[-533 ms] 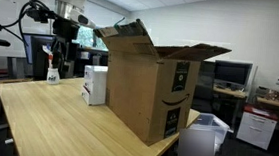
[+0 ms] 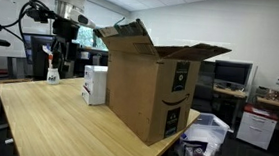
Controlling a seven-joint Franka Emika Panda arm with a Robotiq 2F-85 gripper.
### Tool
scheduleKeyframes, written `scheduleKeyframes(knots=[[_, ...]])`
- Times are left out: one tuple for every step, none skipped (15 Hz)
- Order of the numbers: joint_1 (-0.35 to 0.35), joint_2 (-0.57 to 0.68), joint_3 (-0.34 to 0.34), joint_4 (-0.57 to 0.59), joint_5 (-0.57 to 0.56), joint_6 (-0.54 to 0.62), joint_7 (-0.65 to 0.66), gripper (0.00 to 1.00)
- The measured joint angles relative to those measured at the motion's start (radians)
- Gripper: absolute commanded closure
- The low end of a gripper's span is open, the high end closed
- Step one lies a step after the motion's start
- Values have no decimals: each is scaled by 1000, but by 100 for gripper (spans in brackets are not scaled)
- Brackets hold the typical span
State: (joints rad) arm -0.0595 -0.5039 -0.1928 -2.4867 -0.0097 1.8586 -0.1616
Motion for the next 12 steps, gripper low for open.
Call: scheduleKeyframes(knots=[[0,0,0,0,0,0,0,0],[0,0,0,0,0,0,0,0],[0,0,0,0,0,0,0,0],[0,0,1,0,0,0,0,0],[0,0,1,0,0,0,0,0],[0,0,3,0,1,0,0,0],[1,1,7,0,2,1,0,0],[3,2,13,-1,3,2,0,0],[8,6,22,-1,4,3,0,0],[14,10,30,-2,6,6,0,0],[23,17,41,-2,9,11,0,0],[38,30,58,-4,18,27,0,0]])
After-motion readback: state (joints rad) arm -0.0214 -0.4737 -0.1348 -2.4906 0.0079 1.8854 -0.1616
